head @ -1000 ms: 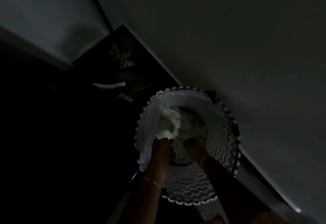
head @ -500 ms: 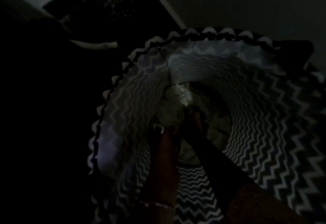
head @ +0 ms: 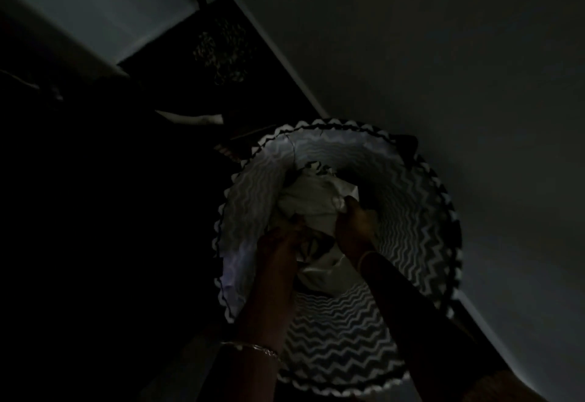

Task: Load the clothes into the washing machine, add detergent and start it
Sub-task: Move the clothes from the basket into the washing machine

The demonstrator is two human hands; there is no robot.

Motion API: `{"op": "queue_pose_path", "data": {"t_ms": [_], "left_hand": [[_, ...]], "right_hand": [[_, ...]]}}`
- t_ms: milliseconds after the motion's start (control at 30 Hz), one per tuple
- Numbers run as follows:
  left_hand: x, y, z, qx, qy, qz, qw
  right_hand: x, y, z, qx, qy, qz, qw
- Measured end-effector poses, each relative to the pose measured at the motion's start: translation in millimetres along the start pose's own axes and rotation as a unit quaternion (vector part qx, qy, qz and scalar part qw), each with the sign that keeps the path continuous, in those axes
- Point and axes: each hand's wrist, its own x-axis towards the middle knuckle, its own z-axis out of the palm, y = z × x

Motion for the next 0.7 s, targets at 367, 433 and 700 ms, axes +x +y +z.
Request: {"op": "queue_pose_path", "data": {"t_ms": [367,433,700], "left_hand": [[-136.6,63.2,-8.7,0.315,-0.06,0.263,0.91],[-161.5,81.2,-13.2,0.415,-0.035,0.33,0.847],[-241.3,149.3,-10.4,0.357,0.0,0.451,0.818]], "right_hand": [[-107.8,-96.3,-131.3,0.227,-0.021,-0.003,0.974],[-131.4,-127.1,-157.6,0.255,-0.025,-0.021,0.966],[-208.8,-237.5,-231.4,0.397,-0.081,-0.057,0.913]]}}
